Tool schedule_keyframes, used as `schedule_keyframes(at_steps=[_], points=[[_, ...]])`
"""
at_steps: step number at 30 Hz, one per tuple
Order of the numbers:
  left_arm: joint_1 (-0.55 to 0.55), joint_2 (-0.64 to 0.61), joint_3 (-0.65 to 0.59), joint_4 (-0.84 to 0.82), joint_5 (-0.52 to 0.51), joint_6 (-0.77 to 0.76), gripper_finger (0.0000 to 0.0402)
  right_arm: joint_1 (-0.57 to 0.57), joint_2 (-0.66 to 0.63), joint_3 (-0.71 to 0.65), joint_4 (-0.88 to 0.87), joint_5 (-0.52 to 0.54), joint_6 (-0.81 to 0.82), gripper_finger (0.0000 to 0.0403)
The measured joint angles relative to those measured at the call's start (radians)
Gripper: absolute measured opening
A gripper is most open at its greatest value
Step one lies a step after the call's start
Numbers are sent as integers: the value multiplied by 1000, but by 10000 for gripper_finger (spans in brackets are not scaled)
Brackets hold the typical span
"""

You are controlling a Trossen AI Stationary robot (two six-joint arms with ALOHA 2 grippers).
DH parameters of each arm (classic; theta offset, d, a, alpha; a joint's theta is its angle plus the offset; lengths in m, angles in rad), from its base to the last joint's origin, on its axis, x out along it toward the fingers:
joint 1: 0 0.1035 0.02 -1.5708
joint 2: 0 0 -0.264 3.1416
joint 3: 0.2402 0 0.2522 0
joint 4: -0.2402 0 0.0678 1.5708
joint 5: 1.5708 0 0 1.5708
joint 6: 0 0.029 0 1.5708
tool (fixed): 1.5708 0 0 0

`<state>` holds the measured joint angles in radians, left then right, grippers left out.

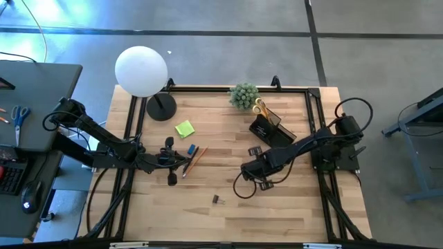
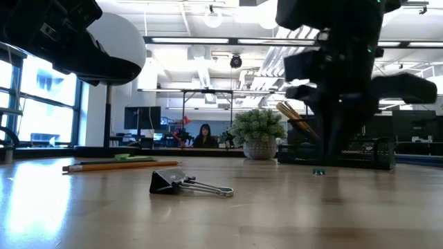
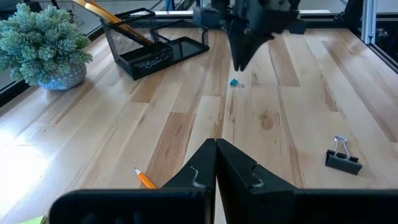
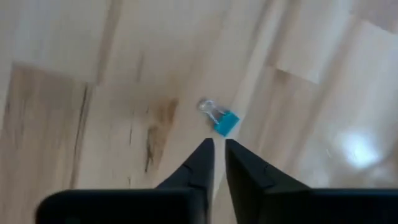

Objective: Pick and place office supplies into organizer
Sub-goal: Put the blue binder clip into the desk organizer

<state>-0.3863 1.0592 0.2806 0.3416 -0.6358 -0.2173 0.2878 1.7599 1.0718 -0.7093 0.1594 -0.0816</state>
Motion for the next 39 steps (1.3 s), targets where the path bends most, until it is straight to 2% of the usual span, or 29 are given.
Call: schedule_keyframes(at_steps=[7, 11, 15, 19, 29, 39], points=[[0, 0, 0, 0, 0, 1, 1, 0, -1, -29, 82, 58, -292, 122], [0, 0, 0, -1, 0, 2, 1, 0, -1, -29, 120, -1, -523, 167], [0, 0, 0, -8, 0, 3, 1, 1, -1, -29, 113, -13, -605, 192], [0, 0, 0, -10, 0, 3, 1, -1, -1, -29, 100, -12, -652, 188], [0, 0, 0, -9, 0, 3, 1, -54, -1, -28, 93, -76, -813, 133], [0, 0, 0, -31, 0, 1, 1, -100, 7, -28, 93, -152, -875, 131]])
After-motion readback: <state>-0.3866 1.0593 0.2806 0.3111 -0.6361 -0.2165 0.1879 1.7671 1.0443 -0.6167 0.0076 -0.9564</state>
